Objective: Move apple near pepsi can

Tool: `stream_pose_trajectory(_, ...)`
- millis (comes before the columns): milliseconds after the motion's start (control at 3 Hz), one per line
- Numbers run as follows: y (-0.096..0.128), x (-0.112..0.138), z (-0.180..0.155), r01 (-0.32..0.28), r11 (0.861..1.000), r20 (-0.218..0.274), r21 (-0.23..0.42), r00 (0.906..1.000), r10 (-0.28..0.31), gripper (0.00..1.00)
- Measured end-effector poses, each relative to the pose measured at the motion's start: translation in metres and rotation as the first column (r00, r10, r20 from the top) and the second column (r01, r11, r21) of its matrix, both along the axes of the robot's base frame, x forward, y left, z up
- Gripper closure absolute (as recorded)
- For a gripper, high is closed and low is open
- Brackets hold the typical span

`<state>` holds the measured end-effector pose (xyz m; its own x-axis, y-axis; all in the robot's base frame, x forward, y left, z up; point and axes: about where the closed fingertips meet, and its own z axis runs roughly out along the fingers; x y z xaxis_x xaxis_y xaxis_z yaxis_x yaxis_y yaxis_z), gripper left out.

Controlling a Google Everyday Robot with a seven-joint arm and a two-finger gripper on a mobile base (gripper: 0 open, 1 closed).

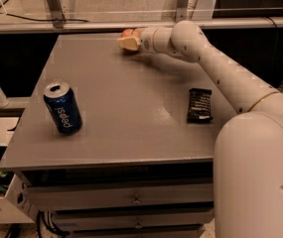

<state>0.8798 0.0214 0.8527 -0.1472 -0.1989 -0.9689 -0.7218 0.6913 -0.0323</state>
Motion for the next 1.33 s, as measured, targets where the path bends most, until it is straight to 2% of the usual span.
stream_pose_trajectory(333, -0.005, -0.022, 0.004, -0.035, 0.999, -0.012, -0.029, 0.9993, 0.034, 0.88)
stream_pose_trajectory(667, 0.015, -0.053, 0.031, -0.158, 0.987, -0.006, -0.028, 0.9875, 0.157, 1.00)
stream_pose_trajectory(1000, 0.043, -0.105, 0.051, -0.331, 0.943, -0.038, -0.037, 0.9433, 0.330, 1.00)
stream_pose_trajectory(1333, 0.065, -0.176, 0.054, -0.496, 0.867, -0.112, -0.056, 0.8656, 0.488, 1.00)
